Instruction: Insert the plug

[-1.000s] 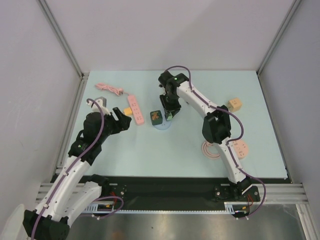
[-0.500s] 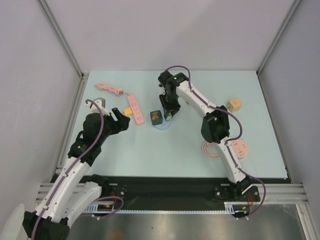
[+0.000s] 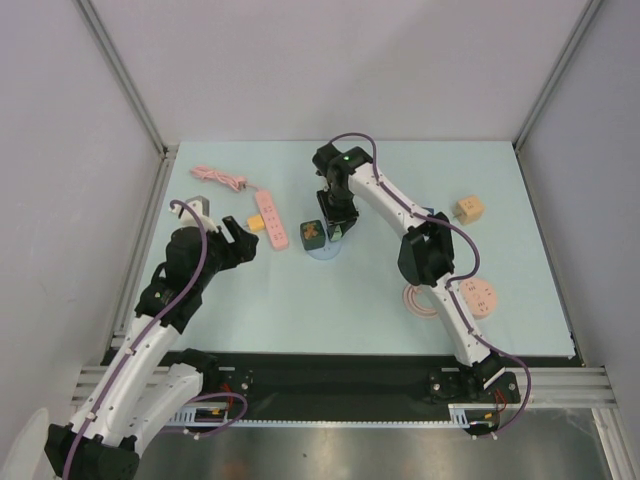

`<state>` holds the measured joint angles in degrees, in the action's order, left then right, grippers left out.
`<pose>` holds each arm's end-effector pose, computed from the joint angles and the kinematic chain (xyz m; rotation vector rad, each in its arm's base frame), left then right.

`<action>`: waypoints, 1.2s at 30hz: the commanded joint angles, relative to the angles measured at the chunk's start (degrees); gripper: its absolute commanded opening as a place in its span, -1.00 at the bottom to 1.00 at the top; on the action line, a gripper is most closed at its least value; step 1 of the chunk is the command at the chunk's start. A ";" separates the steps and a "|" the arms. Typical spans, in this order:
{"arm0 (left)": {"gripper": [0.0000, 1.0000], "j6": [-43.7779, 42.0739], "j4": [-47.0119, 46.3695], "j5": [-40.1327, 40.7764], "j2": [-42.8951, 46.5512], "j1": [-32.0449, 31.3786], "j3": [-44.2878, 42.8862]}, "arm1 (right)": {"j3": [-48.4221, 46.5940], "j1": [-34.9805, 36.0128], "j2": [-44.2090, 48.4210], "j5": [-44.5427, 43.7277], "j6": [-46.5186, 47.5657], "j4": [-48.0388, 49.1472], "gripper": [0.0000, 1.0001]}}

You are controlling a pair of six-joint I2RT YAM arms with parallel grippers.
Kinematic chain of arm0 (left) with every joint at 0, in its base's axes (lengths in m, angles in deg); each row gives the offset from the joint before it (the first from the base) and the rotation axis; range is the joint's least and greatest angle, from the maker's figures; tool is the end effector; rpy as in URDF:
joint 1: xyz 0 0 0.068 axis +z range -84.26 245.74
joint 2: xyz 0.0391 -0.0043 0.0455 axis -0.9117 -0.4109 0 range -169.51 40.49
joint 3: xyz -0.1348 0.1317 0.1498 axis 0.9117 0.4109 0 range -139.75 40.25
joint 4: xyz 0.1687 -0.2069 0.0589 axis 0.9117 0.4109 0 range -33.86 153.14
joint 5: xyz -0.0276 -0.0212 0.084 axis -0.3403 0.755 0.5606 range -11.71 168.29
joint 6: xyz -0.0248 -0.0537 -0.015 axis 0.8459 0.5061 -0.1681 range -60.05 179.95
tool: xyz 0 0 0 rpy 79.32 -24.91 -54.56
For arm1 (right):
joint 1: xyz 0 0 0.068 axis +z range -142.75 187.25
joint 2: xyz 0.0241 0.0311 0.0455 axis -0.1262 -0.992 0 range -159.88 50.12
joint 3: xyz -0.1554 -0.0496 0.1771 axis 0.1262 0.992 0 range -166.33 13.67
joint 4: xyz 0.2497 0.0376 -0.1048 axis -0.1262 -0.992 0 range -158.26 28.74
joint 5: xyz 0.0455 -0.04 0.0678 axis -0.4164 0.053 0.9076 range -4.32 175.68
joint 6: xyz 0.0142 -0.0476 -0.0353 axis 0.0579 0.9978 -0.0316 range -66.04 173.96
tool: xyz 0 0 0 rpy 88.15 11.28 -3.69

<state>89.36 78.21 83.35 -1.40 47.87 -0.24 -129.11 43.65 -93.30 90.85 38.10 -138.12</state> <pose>0.2077 -0.0627 0.2736 -0.2594 1.9895 -0.4464 0.3916 0.2937 0.1916 -0.5448 2.9234 0.2642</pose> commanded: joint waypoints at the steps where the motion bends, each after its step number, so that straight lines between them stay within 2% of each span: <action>1: 0.59 -1.46 -0.44 1.18 0.76 0.47 0.15 | 0.31 0.34 -4.33 -4.46 -0.05 -1.63 -1.00; 15: 0.60 -1.55 -0.09 1.53 0.41 0.64 0.15 | 0.40 1.48 -6.09 -4.03 -1.37 3.20 -1.00; 17: 0.60 -1.55 -0.18 1.53 0.41 0.64 0.15 | 1.01 1.30 -4.87 -4.20 -1.46 4.34 -0.85; 18: 0.60 -1.55 -0.18 1.36 0.49 0.64 0.24 | 1.27 1.22 -4.25 -4.20 -1.11 4.79 -0.86; 20: 0.60 -1.28 -0.27 1.27 0.40 0.64 0.24 | 0.84 0.78 -3.28 -4.55 -0.76 5.75 -1.00; 28: 0.60 -1.02 -0.53 0.92 0.14 0.99 0.59 | -0.04 0.86 -5.91 -2.27 0.65 5.23 -1.00; 36: 0.58 -0.93 -0.97 -0.22 -1.35 0.99 0.76 | -2.59 1.92 -8.28 -4.19 1.00 4.00 -1.00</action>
<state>89.36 78.29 84.07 -1.91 48.28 0.18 -132.08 44.59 -95.02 89.49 38.17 -137.84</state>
